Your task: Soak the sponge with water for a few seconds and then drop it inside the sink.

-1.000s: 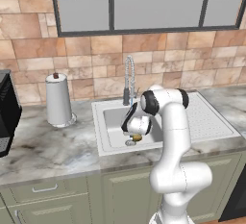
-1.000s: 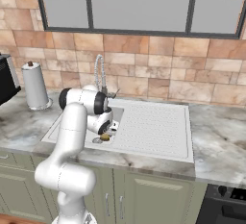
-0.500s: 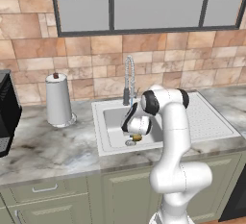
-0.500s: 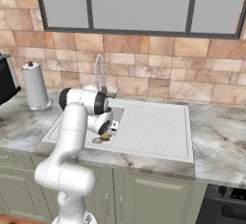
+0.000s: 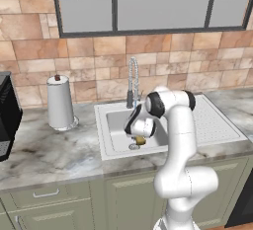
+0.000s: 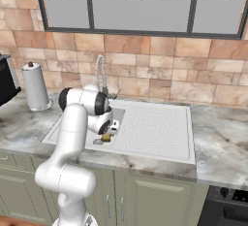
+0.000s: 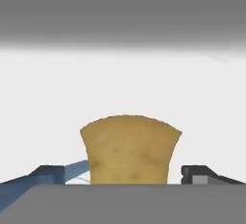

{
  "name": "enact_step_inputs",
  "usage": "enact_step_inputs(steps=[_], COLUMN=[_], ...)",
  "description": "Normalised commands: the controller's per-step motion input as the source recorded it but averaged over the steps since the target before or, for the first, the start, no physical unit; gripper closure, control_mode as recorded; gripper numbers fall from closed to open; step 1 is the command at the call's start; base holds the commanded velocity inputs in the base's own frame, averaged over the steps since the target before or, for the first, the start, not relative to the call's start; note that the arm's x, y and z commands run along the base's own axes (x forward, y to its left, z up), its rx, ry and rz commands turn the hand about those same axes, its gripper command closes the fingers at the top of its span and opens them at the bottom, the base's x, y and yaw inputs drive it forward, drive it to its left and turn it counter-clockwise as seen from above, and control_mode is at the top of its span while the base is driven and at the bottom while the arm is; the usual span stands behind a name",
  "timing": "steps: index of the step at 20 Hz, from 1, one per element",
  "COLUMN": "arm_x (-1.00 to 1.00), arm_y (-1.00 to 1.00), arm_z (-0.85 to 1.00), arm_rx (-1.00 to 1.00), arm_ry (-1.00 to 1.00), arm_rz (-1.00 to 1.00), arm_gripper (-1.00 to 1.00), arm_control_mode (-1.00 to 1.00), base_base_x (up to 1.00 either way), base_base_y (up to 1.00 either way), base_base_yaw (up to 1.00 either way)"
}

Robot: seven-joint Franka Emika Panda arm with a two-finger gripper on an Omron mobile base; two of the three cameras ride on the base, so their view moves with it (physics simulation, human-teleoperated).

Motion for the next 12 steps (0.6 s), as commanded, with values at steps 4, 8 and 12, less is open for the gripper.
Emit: enact_step_inputs(steps=[4, 8, 12], arm_x=[-0.01, -0.13, -0.41], arm_y=[0.00, 0.00, 0.00], arm_z=[0.58, 0.41, 0.22], arm_rx=[0.00, 0.01, 0.00], arm_ry=[-0.16, -0.08, -0.03], arm_rz=[0.00, 0.00, 0.00], arm_gripper=[-1.00, -1.00, -1.00], arm_control_mode=[-1.00, -1.00, -1.00], base_base_x=[0.00, 0.00, 0.00], base_base_y=[0.00, 0.00, 0.00], base_base_yaw=[0.00, 0.00, 0.00])
